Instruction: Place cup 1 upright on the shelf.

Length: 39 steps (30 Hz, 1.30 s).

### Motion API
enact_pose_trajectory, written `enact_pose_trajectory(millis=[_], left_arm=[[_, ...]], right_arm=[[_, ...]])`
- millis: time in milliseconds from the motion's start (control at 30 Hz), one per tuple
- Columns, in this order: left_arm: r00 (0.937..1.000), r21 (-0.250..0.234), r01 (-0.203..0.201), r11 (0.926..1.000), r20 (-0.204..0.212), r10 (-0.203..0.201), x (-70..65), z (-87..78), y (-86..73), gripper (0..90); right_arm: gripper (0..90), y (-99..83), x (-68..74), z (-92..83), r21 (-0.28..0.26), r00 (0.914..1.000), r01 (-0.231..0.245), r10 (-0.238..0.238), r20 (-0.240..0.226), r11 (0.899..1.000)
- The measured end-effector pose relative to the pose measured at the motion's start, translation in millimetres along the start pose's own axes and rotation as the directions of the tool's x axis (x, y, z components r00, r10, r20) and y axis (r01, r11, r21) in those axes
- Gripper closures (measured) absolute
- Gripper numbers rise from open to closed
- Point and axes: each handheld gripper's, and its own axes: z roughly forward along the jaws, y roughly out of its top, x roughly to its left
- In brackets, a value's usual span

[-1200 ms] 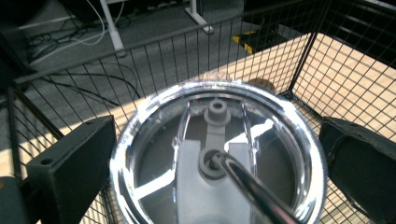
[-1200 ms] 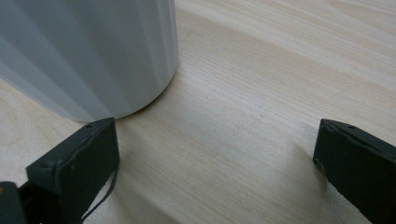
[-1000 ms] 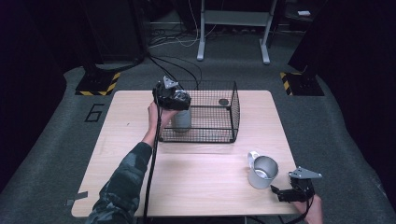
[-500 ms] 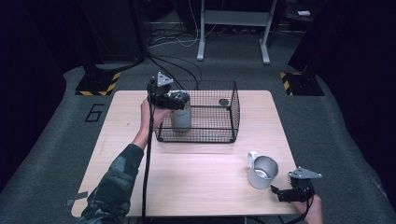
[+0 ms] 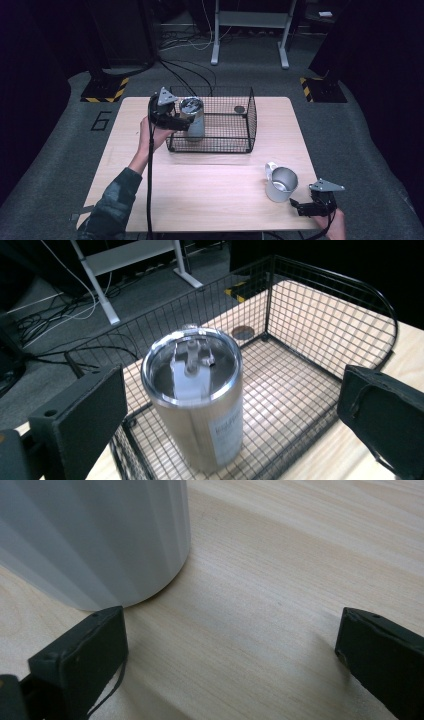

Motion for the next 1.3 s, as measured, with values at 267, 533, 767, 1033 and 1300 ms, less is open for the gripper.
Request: enact_pose_trajectory(millis=[267,533,767,1033,1300], left_arm=[[0.9999,0.019,0.002,0.9998,0.011,-0.002,-0.3,-26.8,-28.6,0.0],[0.9998,0.074,0.021,0.9970,0.002,-0.022,2.2,-38.9,-73.3,0.0],[0.9972,0.110,0.073,0.9913,-0.026,-0.070,8.2,-42.0,-116.3,0.0],[0.9899,0.151,0.142,0.9783,-0.028,-0.139,12.4,-41.5,-159.8,0.0],[0.9907,0.310,0.136,0.9409,-0.044,-0.129,19.0,-32.0,-206.1,0.0]], right_arm=[[0.1,0.3,-0.3,0.2,-0.001,1.0000,0.003,-0.003,0.001,1.000],[0.1,0.7,-1.3,0.5,-0.001,0.9999,0.013,-0.013,0.000,1.000],[0.1,0.8,-0.9,0.5,0.000,1.0000,0.009,-0.009,0.001,1.000],[0.0,1.0,0.0,0.8,-0.003,0.9999,-0.005,0.005,0.010,1.000],[0.0,0.5,0.1,0.4,-0.001,0.9999,-0.005,0.005,0.010,1.000]])
